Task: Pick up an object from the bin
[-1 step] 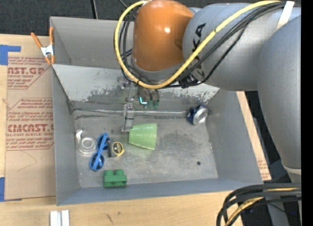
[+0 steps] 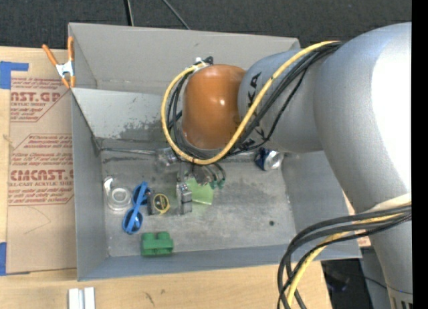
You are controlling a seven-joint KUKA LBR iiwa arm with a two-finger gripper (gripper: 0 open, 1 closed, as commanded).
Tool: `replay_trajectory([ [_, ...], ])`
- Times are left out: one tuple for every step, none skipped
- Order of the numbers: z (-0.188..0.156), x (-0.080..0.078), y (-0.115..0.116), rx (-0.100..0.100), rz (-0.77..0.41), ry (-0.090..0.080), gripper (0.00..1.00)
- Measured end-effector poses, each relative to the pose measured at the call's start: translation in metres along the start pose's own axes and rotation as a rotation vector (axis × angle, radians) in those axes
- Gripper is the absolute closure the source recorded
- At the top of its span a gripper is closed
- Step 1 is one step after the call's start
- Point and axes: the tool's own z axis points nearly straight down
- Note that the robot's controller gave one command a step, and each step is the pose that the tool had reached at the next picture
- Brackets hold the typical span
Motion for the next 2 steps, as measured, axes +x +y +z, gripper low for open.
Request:
replay_trajectory([
  [0.028, 0.0144, -0.0665, 0.002, 0.035, -0.004, 0.0],
  [0.0264, 0.013, -0.0623, -0.001, 0.03, -0.007, 1.0],
])
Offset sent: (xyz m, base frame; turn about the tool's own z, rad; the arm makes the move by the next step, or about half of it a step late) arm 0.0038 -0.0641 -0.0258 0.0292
